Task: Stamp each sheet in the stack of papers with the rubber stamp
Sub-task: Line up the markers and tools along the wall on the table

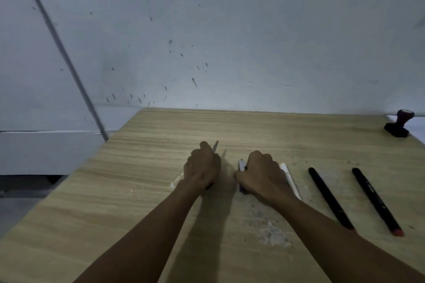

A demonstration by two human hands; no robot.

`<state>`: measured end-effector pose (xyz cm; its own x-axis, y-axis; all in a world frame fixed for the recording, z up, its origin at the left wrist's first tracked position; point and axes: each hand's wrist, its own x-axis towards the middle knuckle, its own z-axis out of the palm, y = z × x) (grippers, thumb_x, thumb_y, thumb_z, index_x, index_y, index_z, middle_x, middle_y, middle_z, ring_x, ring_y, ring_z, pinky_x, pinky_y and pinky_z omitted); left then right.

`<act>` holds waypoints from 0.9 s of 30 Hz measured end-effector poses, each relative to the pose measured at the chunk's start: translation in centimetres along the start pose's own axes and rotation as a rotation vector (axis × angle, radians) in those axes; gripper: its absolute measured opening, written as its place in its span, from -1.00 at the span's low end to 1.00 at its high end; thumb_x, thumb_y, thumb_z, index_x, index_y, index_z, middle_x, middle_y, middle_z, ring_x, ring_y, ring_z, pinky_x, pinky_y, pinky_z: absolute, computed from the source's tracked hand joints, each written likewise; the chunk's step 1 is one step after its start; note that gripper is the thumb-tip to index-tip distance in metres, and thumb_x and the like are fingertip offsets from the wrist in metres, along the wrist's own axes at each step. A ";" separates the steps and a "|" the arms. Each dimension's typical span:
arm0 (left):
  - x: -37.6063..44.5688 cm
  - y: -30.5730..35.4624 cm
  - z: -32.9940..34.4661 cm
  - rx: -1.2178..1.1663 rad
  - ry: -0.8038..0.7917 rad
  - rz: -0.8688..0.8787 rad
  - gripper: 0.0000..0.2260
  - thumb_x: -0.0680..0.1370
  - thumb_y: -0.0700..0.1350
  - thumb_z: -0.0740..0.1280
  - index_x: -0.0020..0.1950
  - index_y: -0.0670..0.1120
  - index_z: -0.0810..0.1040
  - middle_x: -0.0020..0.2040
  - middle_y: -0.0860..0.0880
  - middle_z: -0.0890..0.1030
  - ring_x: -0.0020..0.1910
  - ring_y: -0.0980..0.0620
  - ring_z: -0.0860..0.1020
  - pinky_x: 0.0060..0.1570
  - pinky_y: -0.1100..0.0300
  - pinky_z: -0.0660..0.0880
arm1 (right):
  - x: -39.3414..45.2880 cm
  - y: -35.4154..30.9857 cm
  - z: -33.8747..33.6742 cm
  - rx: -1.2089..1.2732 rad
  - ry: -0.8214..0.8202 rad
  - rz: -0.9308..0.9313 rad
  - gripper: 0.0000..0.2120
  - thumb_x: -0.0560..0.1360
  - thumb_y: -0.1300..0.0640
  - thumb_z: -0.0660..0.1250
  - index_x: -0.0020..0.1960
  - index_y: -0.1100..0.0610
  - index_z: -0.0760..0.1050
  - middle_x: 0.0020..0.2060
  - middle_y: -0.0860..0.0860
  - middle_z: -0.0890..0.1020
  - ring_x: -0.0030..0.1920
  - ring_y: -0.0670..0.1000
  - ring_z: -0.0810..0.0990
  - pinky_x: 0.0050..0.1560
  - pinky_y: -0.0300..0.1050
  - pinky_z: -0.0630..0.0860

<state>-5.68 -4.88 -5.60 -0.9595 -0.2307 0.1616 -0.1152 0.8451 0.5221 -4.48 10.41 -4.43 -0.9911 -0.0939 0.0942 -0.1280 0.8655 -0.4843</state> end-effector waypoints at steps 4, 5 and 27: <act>2.5 -2.9 -1.9 0.020 0.068 -0.063 -0.87 0.59 -0.10 0.21 0.02 -0.16 0.40 0.01 -0.18 0.54 -0.16 -0.10 0.50 -0.24 0.10 0.39 | 1.9 -2.3 0.8 -0.064 -0.004 0.018 -0.74 0.37 -0.03 0.38 -0.13 0.08 0.37 -0.15 0.04 0.49 -0.14 0.12 0.54 -0.25 -0.12 0.35; 3.2 -3.8 -2.5 0.028 0.091 -0.081 -0.90 0.59 -0.12 0.20 -0.02 -0.15 0.40 0.00 -0.19 0.54 -0.18 -0.10 0.48 -0.25 0.11 0.37 | 2.4 -2.9 1.0 -0.061 -0.004 0.012 -0.76 0.37 -0.01 0.38 -0.15 0.09 0.38 -0.18 0.02 0.48 -0.18 0.09 0.53 -0.27 -0.14 0.34; 25.6 -20.8 -6.6 0.243 0.272 -0.239 -0.82 0.56 -0.11 0.25 0.00 -0.21 0.53 0.00 -0.22 0.55 -0.05 -0.25 0.56 -0.12 0.02 0.48 | 22.4 -19.8 12.2 0.147 -0.075 -0.241 -0.88 0.28 0.20 0.36 -0.20 0.16 0.46 -0.23 0.03 0.49 -0.21 0.13 0.52 -0.29 -0.15 0.34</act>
<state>-26.19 -31.54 -6.84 -0.7997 -0.5250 0.2914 -0.4145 0.8337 0.3648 -24.57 -14.84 -3.37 -0.9306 -0.3291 0.1603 -0.3589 0.7337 -0.5769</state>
